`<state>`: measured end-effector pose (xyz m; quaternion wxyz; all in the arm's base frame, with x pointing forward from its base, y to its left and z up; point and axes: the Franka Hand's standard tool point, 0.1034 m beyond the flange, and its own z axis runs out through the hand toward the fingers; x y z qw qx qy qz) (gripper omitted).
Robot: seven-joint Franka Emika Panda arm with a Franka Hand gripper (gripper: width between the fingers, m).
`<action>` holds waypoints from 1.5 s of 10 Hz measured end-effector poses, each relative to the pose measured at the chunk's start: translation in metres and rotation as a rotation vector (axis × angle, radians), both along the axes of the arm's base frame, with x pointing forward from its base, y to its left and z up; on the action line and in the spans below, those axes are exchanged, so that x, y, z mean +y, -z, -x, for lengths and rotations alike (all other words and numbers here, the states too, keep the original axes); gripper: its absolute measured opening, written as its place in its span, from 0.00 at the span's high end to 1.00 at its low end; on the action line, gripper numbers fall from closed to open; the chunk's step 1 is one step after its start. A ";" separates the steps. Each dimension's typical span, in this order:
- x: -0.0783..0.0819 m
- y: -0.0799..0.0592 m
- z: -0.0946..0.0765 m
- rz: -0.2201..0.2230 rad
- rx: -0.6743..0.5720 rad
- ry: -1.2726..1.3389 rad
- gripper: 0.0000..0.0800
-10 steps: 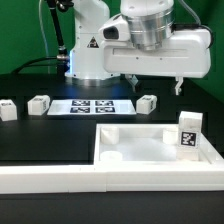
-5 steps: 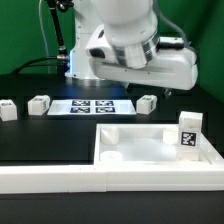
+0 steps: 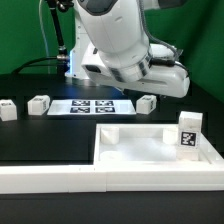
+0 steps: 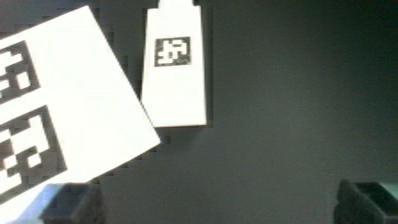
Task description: Assemble square table
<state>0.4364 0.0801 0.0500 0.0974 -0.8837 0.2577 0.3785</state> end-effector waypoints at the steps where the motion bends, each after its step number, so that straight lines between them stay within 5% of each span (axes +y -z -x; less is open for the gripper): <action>1: 0.000 0.003 0.001 0.002 -0.007 0.008 0.19; 5: 0.008 0.024 0.061 0.009 0.018 0.076 0.19; 9: 0.008 0.026 0.061 0.012 0.017 0.077 0.19; 15: 0.022 0.044 0.083 0.031 0.025 0.057 0.19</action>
Offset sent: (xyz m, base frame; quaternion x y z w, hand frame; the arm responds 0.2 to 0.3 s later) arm -0.0669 0.0254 -0.0200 0.0852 -0.0292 0.0122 0.9959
